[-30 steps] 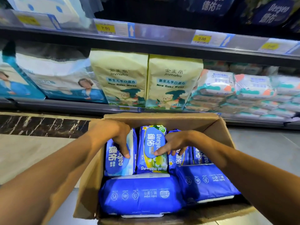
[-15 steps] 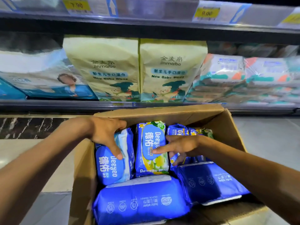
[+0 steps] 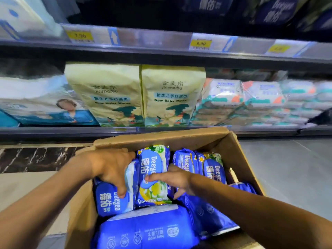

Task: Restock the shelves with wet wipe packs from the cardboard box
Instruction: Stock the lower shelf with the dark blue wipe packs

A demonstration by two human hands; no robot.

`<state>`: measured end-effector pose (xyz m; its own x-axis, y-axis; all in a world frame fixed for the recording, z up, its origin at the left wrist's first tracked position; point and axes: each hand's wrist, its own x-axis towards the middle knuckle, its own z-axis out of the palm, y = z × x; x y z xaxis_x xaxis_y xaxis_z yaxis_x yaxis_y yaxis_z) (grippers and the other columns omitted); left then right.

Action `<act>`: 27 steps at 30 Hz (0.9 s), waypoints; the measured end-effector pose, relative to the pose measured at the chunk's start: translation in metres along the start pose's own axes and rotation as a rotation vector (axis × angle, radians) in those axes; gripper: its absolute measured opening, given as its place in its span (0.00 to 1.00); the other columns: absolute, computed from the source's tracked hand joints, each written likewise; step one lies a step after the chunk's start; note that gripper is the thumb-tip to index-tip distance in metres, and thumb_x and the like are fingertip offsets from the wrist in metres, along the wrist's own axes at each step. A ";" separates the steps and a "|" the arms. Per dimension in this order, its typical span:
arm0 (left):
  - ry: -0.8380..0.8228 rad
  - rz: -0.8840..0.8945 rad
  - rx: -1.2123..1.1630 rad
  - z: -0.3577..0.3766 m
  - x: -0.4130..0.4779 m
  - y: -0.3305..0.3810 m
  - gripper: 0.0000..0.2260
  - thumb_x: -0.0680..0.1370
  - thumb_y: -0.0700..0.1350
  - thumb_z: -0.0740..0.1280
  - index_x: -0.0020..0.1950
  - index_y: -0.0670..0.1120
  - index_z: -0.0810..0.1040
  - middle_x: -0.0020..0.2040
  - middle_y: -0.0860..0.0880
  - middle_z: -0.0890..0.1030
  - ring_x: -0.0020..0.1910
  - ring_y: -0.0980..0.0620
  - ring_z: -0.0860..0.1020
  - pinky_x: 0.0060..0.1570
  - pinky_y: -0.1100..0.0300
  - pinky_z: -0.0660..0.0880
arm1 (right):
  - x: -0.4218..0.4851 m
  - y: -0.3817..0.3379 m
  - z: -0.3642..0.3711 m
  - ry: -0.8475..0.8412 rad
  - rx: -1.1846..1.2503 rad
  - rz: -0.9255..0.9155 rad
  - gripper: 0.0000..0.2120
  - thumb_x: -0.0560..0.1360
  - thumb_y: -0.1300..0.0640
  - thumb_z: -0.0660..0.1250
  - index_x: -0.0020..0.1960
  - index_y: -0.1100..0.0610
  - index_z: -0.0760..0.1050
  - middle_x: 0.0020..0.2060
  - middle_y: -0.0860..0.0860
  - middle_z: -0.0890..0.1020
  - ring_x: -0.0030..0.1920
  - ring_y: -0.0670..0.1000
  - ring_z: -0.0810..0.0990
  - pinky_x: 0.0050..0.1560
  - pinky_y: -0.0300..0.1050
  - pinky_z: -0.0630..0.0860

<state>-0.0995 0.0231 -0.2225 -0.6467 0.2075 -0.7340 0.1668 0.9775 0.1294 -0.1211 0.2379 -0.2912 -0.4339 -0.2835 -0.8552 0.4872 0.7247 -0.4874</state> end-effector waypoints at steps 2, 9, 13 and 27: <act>0.028 -0.029 0.011 0.006 -0.004 0.004 0.44 0.58 0.61 0.79 0.69 0.51 0.67 0.66 0.49 0.77 0.63 0.47 0.77 0.61 0.57 0.74 | -0.008 -0.001 0.004 0.024 0.039 -0.002 0.47 0.64 0.36 0.79 0.73 0.54 0.64 0.69 0.49 0.73 0.67 0.52 0.74 0.50 0.52 0.81; 0.209 0.015 0.035 -0.004 -0.049 0.008 0.35 0.59 0.64 0.74 0.62 0.59 0.65 0.64 0.59 0.77 0.65 0.52 0.76 0.56 0.61 0.72 | -0.034 -0.014 0.005 0.024 0.129 -0.115 0.40 0.58 0.45 0.82 0.66 0.51 0.74 0.55 0.44 0.86 0.45 0.42 0.85 0.33 0.37 0.79; 0.395 0.020 -0.123 -0.037 -0.088 0.004 0.35 0.55 0.66 0.74 0.60 0.71 0.67 0.57 0.66 0.78 0.57 0.61 0.78 0.54 0.64 0.74 | -0.079 -0.038 -0.025 -0.059 0.105 -0.307 0.19 0.67 0.58 0.79 0.57 0.53 0.83 0.49 0.45 0.89 0.45 0.44 0.87 0.45 0.38 0.82; 1.057 0.405 -1.010 -0.177 -0.173 0.040 0.33 0.49 0.47 0.86 0.51 0.42 0.79 0.48 0.37 0.86 0.44 0.43 0.83 0.52 0.31 0.78 | -0.317 -0.130 -0.182 0.472 -0.029 -0.994 0.18 0.63 0.65 0.80 0.52 0.57 0.85 0.47 0.54 0.89 0.42 0.49 0.84 0.52 0.52 0.84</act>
<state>-0.1131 0.0335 0.0279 -0.9777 -0.0369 0.2068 0.1784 0.3737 0.9102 -0.1851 0.3480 0.0750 -0.8719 -0.4842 0.0729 -0.2553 0.3225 -0.9115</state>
